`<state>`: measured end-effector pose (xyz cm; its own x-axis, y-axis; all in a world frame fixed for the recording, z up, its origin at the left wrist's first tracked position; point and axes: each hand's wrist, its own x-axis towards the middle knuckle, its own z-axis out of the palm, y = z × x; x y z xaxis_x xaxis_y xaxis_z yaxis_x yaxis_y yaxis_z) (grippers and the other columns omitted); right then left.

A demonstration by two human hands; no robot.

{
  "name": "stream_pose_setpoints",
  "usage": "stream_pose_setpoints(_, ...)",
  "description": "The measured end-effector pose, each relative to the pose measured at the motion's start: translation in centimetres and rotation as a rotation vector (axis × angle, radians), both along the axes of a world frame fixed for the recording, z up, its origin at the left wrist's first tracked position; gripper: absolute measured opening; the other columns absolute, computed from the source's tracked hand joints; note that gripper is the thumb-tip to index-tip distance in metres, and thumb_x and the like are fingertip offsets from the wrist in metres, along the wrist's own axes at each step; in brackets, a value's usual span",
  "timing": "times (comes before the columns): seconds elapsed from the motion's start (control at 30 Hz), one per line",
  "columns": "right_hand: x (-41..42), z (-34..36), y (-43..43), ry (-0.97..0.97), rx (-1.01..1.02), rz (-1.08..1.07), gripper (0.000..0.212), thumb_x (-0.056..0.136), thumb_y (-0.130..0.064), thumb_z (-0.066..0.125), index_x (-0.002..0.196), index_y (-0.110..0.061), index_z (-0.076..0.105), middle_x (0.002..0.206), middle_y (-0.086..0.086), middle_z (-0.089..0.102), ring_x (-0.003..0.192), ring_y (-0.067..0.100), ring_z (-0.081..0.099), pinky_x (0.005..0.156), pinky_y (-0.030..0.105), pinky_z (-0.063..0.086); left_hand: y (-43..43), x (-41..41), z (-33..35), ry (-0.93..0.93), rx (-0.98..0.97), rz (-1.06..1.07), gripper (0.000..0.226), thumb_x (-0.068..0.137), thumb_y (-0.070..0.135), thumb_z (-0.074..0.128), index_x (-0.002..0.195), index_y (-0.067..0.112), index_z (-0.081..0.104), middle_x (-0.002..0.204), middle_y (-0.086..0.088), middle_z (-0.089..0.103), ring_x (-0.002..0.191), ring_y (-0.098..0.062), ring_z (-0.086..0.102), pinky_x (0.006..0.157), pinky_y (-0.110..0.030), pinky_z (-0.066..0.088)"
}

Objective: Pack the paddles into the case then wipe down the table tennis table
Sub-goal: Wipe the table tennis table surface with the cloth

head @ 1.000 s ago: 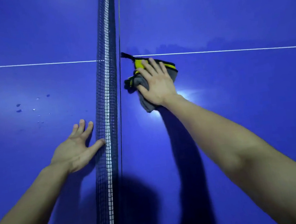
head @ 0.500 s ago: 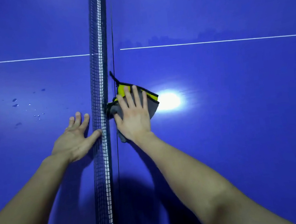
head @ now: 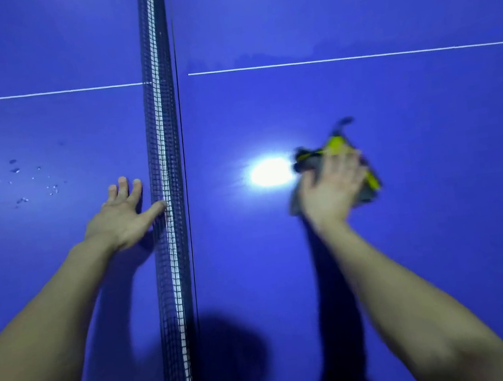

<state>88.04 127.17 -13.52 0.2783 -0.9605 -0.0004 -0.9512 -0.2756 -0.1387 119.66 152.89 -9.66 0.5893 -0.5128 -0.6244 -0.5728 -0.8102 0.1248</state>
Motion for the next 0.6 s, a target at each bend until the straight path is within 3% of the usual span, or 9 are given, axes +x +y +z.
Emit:
stream_pose_setpoints(0.13,9.4,1.8,14.1,-0.015,0.108,0.552,0.076,0.099,-0.053,0.051,0.167,-0.02,0.041,0.18,0.015,0.02,0.168,0.042,0.006,0.132,0.066,0.005,-0.9,1.1,0.0,0.027,0.029,-0.006,0.129,0.071,0.11,0.022,0.17,0.029,0.01,0.179,-0.001,0.0,0.166,-0.025,0.003,0.128,-0.065,0.022)
stream_pose_setpoints(0.2,9.8,1.8,15.2,-0.026,0.132,0.674,0.071,0.105,-0.058,0.048,0.168,-0.025,0.039,0.182,0.01,0.014,0.169,0.037,0.0,0.133,0.062,0.004,-0.8,0.2,-0.2,0.014,0.02,0.048,0.122,0.079,0.105,0.026,0.17,0.024,0.017,0.179,-0.008,0.006,0.165,-0.029,0.01,0.129,-0.062,0.021)
stream_pose_setpoints(0.27,6.7,1.1,12.5,-0.091,0.117,0.72,0.071,0.103,-0.06,0.052,0.165,-0.027,0.045,0.181,0.007,0.02,0.169,0.034,0.008,0.134,0.058,0.007,-0.6,-1.7,0.1,0.029,-0.04,0.137,0.117,0.079,0.104,0.025,0.159,0.02,0.039,0.17,-0.018,0.028,0.157,-0.037,0.029,0.124,-0.063,0.031)
stream_pose_setpoints(0.37,-3.0,0.1,5.8,-0.066,0.055,0.496,0.074,0.095,-0.055,0.061,0.162,-0.024,0.048,0.175,0.01,0.035,0.164,0.037,0.024,0.132,0.06,0.016,1.1,-6.2,0.6,-0.02,-0.185,0.254,0.089,0.089,0.093,0.033,0.13,0.017,0.055,0.132,-0.016,0.063,0.122,-0.042,0.059,0.1,-0.055,0.05)
stream_pose_setpoints(0.5,-17.2,0.4,-1.5,-0.005,0.054,0.086,0.077,0.098,-0.06,0.05,0.163,-0.019,0.043,0.175,0.012,0.035,0.164,0.038,0.024,0.131,0.064,0.019,3.3,-11.8,1.4,-0.023,-0.285,0.296,0.05,0.102,0.073,0.043,0.112,0.026,0.054,0.109,-0.01,0.066,0.105,-0.038,0.063,0.086,-0.048,0.05)
stream_pose_setpoints(0.6,-17.7,0.4,-0.2,-0.037,0.086,-0.164,0.078,0.101,-0.06,0.046,0.165,-0.015,0.041,0.177,0.013,0.03,0.166,0.039,0.016,0.13,0.068,0.015,5.2,-14.3,2.0,-0.027,-0.304,0.34,0.045,0.106,0.065,0.043,0.116,0.023,0.055,0.104,-0.009,0.066,0.106,-0.04,0.063,0.084,-0.046,0.048)
